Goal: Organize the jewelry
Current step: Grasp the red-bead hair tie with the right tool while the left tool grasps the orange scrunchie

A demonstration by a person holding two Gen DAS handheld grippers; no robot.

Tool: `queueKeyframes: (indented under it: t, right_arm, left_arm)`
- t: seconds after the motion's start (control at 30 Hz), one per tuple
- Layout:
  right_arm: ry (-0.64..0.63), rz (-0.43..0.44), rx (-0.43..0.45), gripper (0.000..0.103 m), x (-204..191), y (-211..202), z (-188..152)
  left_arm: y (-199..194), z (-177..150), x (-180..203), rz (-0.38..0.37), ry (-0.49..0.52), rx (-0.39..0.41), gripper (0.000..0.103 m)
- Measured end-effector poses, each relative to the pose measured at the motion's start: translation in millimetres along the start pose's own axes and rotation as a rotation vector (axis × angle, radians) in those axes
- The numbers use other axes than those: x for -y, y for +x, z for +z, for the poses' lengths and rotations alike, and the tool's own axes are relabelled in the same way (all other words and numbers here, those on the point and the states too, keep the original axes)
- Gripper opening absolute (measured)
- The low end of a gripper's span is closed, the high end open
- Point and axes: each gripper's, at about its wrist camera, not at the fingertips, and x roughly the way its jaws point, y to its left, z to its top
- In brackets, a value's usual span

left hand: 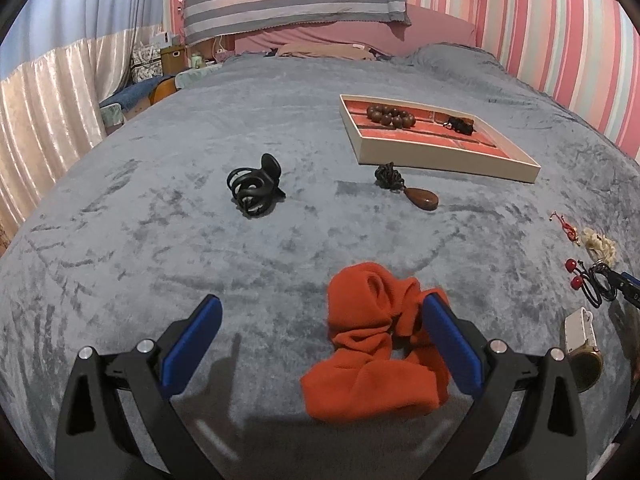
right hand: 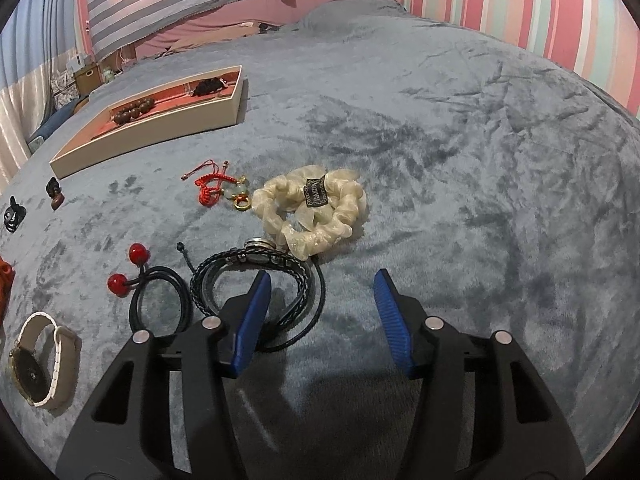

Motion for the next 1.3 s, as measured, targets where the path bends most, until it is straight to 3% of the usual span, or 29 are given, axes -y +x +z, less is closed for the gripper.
queueKeyframes:
  t: [0.27, 0.47, 0.63, 0.7, 0.83, 1.0, 1.3]
  right_arm:
    - [-0.011, -0.006, 0.036, 0.052, -6.0, -11.3, -0.2]
    - [-0.063, 0.100, 0.069, 0.052, -35.5, -26.4, 2.1]
    - [-0.126, 0.158, 0.038, 0.050, -67.4, -18.6, -0.5]
    - [-0.138, 0.168, 0.019, 0.047, -75.0, -13.8, -3.0]
    - [-0.161, 0.168, -0.013, 0.040, -85.0, -5.3, -9.4]
    - [-0.169, 0.177, -0.025, 0.030, -90.4, -1.7, -11.4]
    - [-0.153, 0.247, -0.062, 0.005, -93.5, 6.7, -10.5]
  left_arm:
    - [1.9, 1.1, 0.0, 0.002, 0.010, 0.002, 0.098]
    - [5.0, 1.4, 1.9, 0.001, 0.026, -0.006, 0.097]
    - [10.4, 1.8, 4.5, 0.000, 0.046, -0.020, 0.095]
    - [15.1, 1.2, 5.7, -0.007, 0.054, -0.040, 0.081]
    - [23.9, -0.9, 7.3, -0.021, 0.060, -0.068, 0.071]
    - [28.2, -1.8, 8.8, -0.068, 0.067, -0.086, 0.045]
    - [28.7, -1.4, 5.6, -0.113, 0.051, -0.089, 0.028]
